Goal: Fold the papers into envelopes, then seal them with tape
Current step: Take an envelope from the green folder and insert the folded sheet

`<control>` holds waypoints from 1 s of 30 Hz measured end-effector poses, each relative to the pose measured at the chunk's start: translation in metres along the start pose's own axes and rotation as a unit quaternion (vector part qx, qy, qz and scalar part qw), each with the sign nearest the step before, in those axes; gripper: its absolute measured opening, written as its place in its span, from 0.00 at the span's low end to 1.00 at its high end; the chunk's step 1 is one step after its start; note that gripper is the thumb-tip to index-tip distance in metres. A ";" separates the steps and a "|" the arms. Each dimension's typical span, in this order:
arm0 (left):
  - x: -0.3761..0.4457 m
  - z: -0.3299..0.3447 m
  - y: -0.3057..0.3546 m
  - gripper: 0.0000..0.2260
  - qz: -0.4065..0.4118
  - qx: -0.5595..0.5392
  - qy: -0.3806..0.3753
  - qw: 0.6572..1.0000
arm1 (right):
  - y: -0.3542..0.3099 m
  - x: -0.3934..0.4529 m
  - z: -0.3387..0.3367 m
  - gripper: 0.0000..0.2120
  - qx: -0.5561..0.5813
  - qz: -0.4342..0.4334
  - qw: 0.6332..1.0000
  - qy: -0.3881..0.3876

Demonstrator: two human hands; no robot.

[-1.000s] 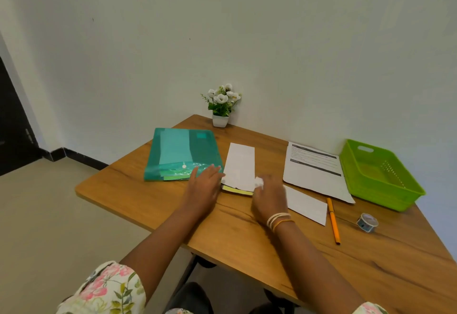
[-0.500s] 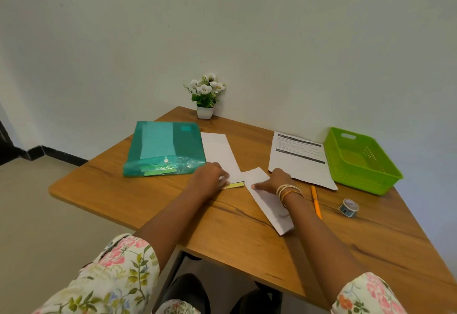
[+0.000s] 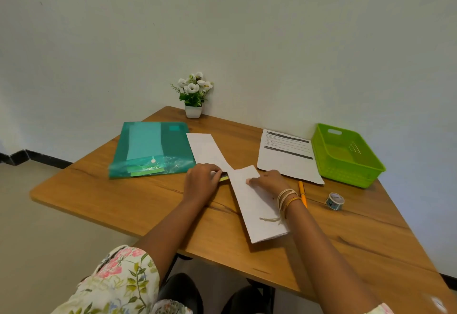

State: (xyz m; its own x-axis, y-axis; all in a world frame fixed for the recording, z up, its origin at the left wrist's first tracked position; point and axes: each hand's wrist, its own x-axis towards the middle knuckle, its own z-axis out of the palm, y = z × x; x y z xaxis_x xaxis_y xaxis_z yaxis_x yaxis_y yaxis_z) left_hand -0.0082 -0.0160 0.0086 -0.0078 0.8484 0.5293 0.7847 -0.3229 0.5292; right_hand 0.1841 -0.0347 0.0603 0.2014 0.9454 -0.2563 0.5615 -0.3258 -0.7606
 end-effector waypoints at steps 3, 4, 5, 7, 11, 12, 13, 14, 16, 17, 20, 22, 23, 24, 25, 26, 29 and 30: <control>0.001 0.001 -0.002 0.09 -0.041 -0.045 -0.007 0.998 | -0.001 -0.003 0.004 0.15 -0.028 0.014 0.999 -0.011; 0.001 0.001 -0.003 0.09 -0.049 -0.056 -0.009 0.997 | -0.002 -0.003 0.005 0.13 -0.034 0.013 0.999 -0.013; 0.002 0.001 -0.004 0.09 -0.053 -0.064 -0.010 0.996 | -0.002 -0.004 0.007 0.14 -0.039 0.013 0.999 -0.014; 0.002 0.001 -0.003 0.09 -0.053 -0.073 -0.016 0.996 | -0.003 -0.004 0.010 0.18 -0.050 0.019 0.998 -0.017; 0.001 0.003 -0.001 0.09 -0.030 -0.063 -0.041 0.997 | -0.011 -0.006 0.021 0.28 -0.079 0.034 0.996 -0.024; 0.001 0.003 -0.002 0.09 -0.027 -0.059 -0.045 0.997 | -0.014 -0.006 0.024 0.28 -0.083 0.033 0.996 -0.030; 0.001 0.003 -0.002 0.09 -0.027 -0.058 -0.045 0.997 | -0.016 -0.007 0.027 0.28 -0.081 0.034 0.995 -0.038; 0.001 0.002 -0.002 0.09 -0.029 -0.062 -0.044 0.997 | -0.017 -0.007 0.029 0.29 -0.073 0.037 0.996 -0.046; 0.002 0.002 -0.004 0.09 -0.031 -0.074 -0.039 0.996 | -0.020 -0.007 0.032 0.30 -0.052 0.049 0.996 -0.061; 0.002 0.002 -0.005 0.09 -0.032 -0.081 -0.037 0.996 | -0.021 -0.008 0.033 0.30 -0.039 0.057 0.995 -0.067; 0.003 0.002 -0.008 0.09 -0.046 -0.103 -0.035 0.993 | -0.022 -0.009 0.036 0.32 -0.026 0.077 0.993 -0.081; 0.004 0.003 -0.010 0.09 -0.063 -0.118 -0.031 0.991 | -0.022 -0.010 0.038 0.31 -0.025 0.077 0.993 -0.085; 0.004 0.003 -0.010 0.09 -0.070 -0.123 -0.027 0.990 | -0.021 -0.011 0.039 0.30 -0.016 0.076 0.994 -0.078; 0.004 0.004 -0.011 0.09 -0.074 -0.126 -0.023 0.989 | -0.021 -0.011 0.038 0.27 -0.002 0.074 0.995 -0.062; 0.004 0.004 -0.011 0.09 -0.077 -0.128 -0.021 0.989 | -0.019 -0.010 0.037 0.24 0.012 0.070 0.997 -0.038; 0.004 0.005 -0.011 0.09 -0.079 -0.129 -0.020 0.988 | -0.018 -0.008 0.036 0.20 0.022 0.062 0.998 -0.011; 0.003 0.005 -0.011 0.09 -0.085 -0.134 -0.017 0.987 | -0.020 -0.008 0.032 0.18 0.034 0.062 0.997 0.005; 0.003 0.005 -0.011 0.09 -0.084 -0.135 -0.016 0.987 | -0.021 -0.009 0.032 0.20 0.033 0.071 0.997 -0.007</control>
State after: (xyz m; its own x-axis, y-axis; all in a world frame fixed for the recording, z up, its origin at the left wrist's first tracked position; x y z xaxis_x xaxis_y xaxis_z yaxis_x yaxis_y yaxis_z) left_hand -0.0137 -0.0074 0.0009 -0.1000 0.9111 0.3999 0.5806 -0.2729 0.7671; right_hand 0.1451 -0.0360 0.0597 0.2632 0.8897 -0.3731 0.4732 -0.4560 -0.7537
